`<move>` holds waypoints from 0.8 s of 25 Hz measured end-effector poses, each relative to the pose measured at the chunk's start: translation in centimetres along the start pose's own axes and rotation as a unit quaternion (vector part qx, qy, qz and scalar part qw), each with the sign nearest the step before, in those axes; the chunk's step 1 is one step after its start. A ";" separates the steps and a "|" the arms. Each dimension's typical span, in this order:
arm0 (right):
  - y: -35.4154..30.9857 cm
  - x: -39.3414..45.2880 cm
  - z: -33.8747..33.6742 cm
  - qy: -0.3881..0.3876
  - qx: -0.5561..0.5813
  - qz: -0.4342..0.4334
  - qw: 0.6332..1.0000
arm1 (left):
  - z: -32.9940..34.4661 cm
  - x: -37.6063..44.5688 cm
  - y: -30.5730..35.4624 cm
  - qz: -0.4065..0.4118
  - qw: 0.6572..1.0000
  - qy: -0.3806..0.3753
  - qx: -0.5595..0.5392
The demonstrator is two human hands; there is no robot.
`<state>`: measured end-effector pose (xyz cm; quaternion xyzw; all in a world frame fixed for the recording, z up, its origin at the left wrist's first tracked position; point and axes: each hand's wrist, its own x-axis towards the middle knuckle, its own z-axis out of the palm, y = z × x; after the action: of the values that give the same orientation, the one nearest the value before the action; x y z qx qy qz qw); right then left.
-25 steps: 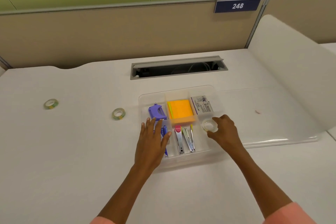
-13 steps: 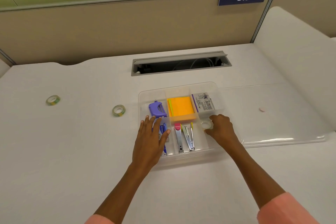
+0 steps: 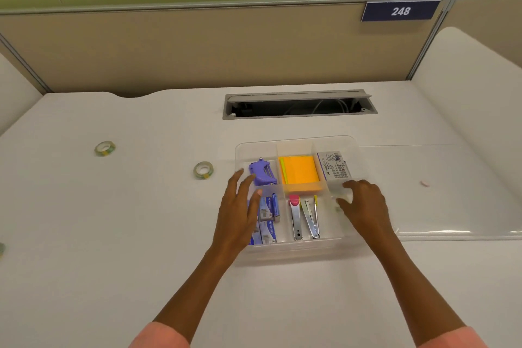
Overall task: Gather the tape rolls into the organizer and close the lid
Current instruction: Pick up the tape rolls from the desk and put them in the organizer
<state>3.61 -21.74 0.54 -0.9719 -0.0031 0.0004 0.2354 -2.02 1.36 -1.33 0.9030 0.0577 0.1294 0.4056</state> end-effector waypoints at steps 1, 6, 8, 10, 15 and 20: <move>-0.8 -0.1 -0.3 0.031 0.014 0.001 0.999 | -1.0 0.5 -0.7 0.001 0.999 0.032 0.012; -8.0 -1.1 1.4 0.030 0.089 -0.122 0.988 | -5.5 3.4 -6.8 -0.083 0.990 0.062 0.094; -10.7 -2.2 3.5 -0.016 0.093 -0.184 0.978 | -6.6 4.3 -9.1 -0.116 0.986 0.042 0.112; -12.6 -3.3 5.8 -0.048 0.083 -0.227 0.969 | -7.4 5.4 -10.7 -0.136 0.985 0.031 0.105; -14.1 -4.7 9.7 -0.099 0.030 -0.256 0.961 | -7.1 8.3 -12.4 -0.155 0.982 -0.016 0.107; -14.1 -4.6 10.6 -0.117 0.013 -0.258 0.959 | -5.6 9.8 -13.0 -0.136 0.982 -0.040 0.121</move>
<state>-1.05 -4.38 -2.48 -0.9282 -0.2815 0.0532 0.2376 5.81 16.03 -5.62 0.9335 0.1791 0.0288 0.3092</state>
